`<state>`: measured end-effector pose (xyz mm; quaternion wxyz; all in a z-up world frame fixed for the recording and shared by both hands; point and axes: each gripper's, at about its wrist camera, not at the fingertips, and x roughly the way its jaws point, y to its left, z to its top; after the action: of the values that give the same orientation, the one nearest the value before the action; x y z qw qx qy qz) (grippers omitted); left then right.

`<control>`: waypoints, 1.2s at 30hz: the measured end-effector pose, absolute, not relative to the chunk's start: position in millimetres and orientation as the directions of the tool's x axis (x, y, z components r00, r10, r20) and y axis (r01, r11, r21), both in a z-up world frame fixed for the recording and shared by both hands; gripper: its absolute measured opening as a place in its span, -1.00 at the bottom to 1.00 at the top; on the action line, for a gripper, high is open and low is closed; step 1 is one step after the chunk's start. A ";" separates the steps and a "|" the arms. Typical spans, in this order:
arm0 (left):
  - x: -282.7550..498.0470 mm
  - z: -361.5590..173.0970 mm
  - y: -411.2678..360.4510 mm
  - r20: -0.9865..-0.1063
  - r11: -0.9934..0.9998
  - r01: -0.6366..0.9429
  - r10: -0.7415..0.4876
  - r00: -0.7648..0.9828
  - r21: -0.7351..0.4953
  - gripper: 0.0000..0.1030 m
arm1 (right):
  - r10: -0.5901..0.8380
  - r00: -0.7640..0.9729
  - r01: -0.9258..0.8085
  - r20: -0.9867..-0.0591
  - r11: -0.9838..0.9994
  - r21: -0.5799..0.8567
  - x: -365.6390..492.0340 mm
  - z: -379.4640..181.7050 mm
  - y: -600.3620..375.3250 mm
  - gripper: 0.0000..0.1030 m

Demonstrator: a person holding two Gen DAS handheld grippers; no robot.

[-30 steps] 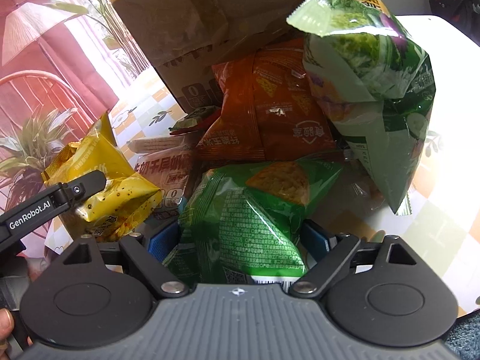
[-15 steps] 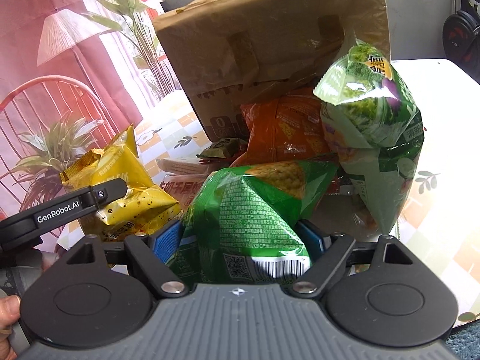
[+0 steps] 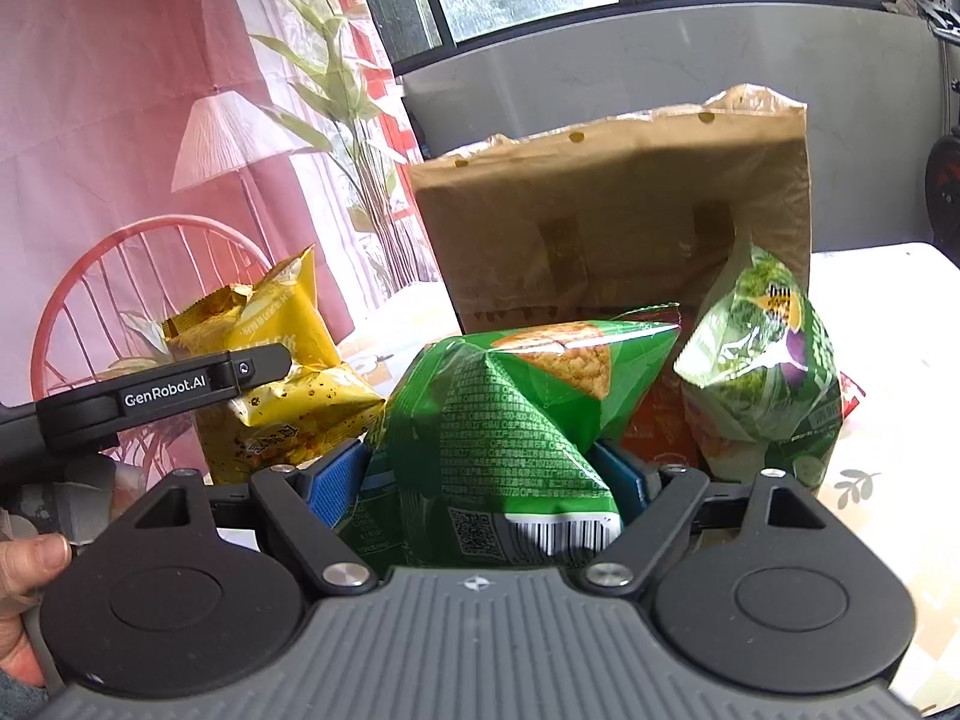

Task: Organize snacks
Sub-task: 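Lift both bags over the lined box and open both tools to drop them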

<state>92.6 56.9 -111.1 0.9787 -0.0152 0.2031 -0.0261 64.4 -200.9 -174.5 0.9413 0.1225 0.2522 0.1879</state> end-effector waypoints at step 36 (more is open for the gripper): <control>198.6 -23.8 -21.3 -0.277 0.984 0.175 -0.156 0.948 0.044 0.45 | 0.239 0.962 -0.206 -0.135 0.953 0.223 148.4 -97.5 -325.7 0.62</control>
<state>198.6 -21.3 -23.8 0.9863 0.0342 0.1376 -0.0839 148.4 -325.7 -97.5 0.9849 0.1039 0.0804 0.1129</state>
